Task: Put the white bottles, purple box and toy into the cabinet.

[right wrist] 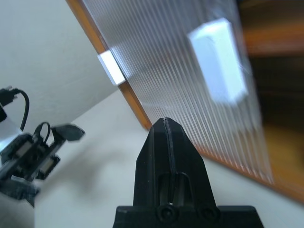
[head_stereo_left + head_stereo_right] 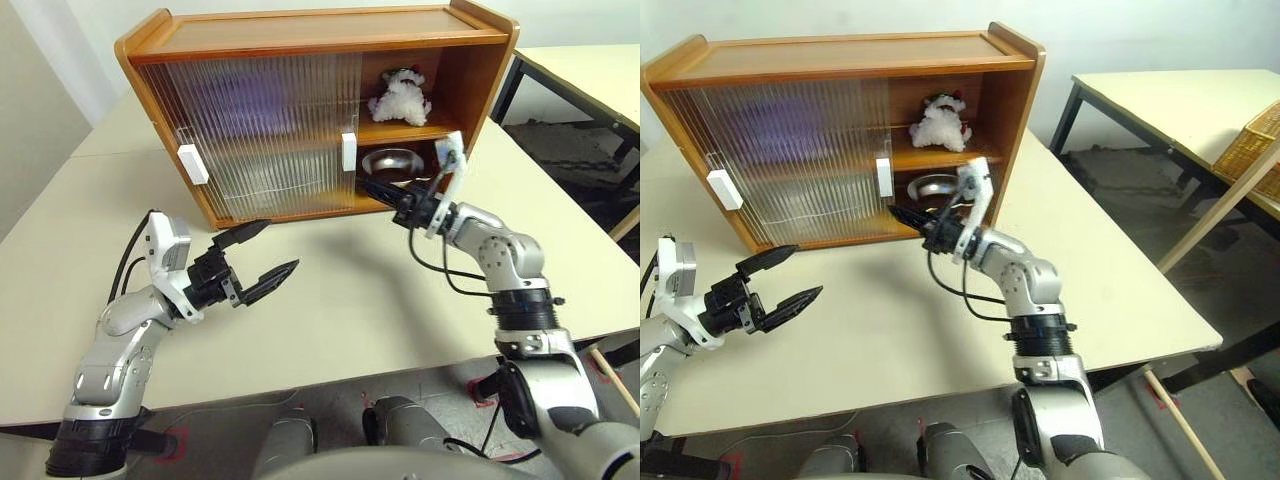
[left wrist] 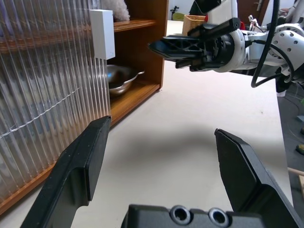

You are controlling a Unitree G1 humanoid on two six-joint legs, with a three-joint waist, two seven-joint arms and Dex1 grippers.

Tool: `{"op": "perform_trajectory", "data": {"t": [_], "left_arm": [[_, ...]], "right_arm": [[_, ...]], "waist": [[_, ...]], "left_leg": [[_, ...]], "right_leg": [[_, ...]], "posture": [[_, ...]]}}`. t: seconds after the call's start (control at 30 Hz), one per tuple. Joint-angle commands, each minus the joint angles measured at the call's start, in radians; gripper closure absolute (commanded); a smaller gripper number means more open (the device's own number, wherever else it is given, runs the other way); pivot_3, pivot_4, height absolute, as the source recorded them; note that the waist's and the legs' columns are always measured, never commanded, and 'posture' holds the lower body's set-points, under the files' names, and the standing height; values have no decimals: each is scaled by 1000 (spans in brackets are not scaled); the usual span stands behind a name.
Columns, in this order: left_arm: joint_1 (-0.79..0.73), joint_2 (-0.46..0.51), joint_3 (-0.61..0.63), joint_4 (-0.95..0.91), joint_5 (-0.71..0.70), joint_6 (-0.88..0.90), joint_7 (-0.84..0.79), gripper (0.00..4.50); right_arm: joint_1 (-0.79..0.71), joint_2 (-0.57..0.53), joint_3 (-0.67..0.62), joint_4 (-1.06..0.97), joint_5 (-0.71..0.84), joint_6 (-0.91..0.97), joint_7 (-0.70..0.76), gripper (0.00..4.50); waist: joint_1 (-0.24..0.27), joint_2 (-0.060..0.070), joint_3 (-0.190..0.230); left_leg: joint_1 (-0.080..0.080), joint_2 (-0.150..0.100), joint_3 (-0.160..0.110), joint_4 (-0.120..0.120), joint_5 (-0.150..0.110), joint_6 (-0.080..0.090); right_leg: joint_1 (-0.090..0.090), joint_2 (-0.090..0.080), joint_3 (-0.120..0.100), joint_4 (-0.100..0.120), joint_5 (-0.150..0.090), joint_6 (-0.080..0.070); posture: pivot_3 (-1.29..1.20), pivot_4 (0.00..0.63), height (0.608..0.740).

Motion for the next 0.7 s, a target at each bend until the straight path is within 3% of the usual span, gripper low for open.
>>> {"op": "perform_trajectory", "data": {"t": [0.03,0.3,0.7], "left_arm": [[-10,-13,-13,-3,9,-1,11,0],[-31,-26,-30,12,23,-7,17,0],[-29,-33,-35,19,34,-15,19,0]], "right_arm": [[-51,40,35,77,-70,-72,-54,4476],[-171,132,61,250,-142,-209,-64,4476],[-260,137,13,449,-227,-367,-166,4476]], "waist": [[1,0,0],[8,0,-1],[12,0,-1]], "left_leg": [[0,0,0,0,0,0],[-4,1,0,0,-1,-1],[-5,3,0,0,-1,-2]], "right_leg": [[0,0,0,0,0,0],[-4,0,-1,0,4,-8],[-6,0,-1,0,4,-9]], "posture": [[-85,6,740],[-77,2,740],[-71,9,740]]}}
